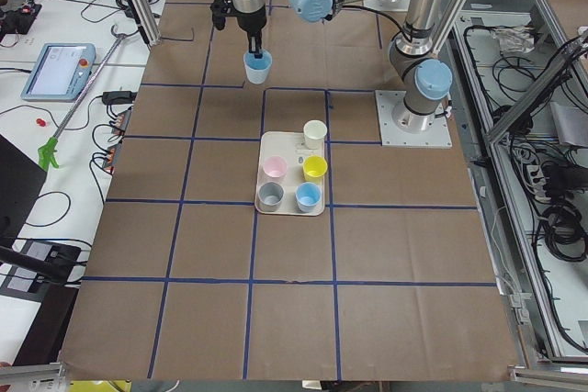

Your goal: Transfer IKEA cup to right arm and place on rack

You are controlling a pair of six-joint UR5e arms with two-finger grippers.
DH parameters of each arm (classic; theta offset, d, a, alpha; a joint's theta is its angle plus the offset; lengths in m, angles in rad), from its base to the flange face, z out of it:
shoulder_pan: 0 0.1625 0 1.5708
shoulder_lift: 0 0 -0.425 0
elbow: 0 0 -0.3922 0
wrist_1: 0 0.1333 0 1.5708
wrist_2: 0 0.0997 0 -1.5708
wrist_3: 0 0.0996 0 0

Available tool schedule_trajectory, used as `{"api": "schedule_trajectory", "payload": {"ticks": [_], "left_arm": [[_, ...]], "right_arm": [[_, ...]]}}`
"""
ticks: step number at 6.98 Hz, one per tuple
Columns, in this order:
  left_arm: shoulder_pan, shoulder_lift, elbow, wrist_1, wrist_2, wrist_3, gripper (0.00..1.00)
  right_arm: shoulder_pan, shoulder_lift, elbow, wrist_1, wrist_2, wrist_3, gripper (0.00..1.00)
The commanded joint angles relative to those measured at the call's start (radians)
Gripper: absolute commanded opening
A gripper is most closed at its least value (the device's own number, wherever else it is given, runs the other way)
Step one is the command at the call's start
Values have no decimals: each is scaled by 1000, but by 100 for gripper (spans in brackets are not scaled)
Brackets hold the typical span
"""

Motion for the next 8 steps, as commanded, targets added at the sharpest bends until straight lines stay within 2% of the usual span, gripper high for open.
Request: {"api": "schedule_trajectory", "payload": {"ticks": [1,2,4,6,8], "left_arm": [[-27,5,-140,310,-172,-2,0],[-42,20,-227,459,-228,0,0],[-134,22,-384,874,-296,-38,0],[-250,-3,-517,1314,-375,-130,0],[-349,-64,-599,1663,-377,-288,0]], "right_arm": [[-14,9,71,-184,173,233,100],[-19,9,94,-244,217,339,100],[-29,9,147,-354,244,565,100],[-51,9,242,-592,327,775,100],[-51,12,340,-794,325,970,99]]}}
